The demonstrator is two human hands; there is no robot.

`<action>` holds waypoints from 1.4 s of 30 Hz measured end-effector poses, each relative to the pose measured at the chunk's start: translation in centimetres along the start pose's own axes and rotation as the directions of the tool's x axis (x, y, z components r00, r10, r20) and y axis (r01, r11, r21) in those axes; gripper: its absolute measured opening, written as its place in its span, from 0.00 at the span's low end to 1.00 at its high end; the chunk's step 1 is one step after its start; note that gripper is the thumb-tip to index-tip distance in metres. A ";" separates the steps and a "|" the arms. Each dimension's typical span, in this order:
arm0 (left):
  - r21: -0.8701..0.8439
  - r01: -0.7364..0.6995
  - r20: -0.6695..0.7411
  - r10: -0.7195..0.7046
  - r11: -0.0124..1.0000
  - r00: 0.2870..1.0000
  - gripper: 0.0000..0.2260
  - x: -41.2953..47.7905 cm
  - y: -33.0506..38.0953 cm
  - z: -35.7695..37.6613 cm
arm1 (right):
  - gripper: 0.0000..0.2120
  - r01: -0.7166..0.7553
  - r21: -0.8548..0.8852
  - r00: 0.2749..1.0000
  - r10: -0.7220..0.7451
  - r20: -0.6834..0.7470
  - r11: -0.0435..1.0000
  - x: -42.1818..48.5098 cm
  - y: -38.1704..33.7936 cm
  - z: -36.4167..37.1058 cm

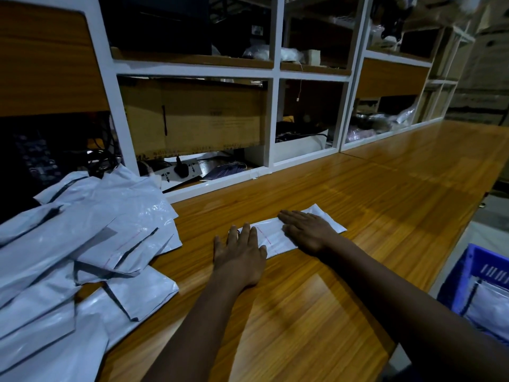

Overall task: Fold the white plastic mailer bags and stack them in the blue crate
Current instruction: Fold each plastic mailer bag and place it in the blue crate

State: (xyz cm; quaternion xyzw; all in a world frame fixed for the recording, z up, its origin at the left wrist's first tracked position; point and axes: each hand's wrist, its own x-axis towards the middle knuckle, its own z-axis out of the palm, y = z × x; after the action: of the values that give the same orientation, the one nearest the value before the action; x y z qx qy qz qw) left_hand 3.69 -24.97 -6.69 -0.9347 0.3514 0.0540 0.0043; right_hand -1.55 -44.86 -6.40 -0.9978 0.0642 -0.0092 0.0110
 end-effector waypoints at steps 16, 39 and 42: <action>-0.039 0.003 -0.017 -0.004 0.999 1.000 0.27 0.2 -0.2 0.3 | 0.19 -0.186 -0.072 0.980 0.191 0.060 0.980 0.1 1.8 -1.9; -0.155 -0.268 -0.356 0.200 0.951 0.913 0.20 2.9 7.5 0.1 | 0.23 -0.169 0.154 0.937 0.207 -0.281 0.974 -4.6 -1.7 1.1; -0.094 -0.285 -0.282 0.249 0.954 0.926 0.24 3.4 6.5 0.6 | 0.25 -0.155 -0.011 0.962 0.148 -0.230 0.988 -4.3 -0.9 1.2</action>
State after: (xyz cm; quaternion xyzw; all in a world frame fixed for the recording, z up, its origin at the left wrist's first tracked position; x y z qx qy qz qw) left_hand 1.91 -32.11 -7.44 -0.8748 0.4685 -0.0489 -0.1131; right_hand -5.70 -43.38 -7.64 -0.9824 0.1412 -0.1219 -0.0103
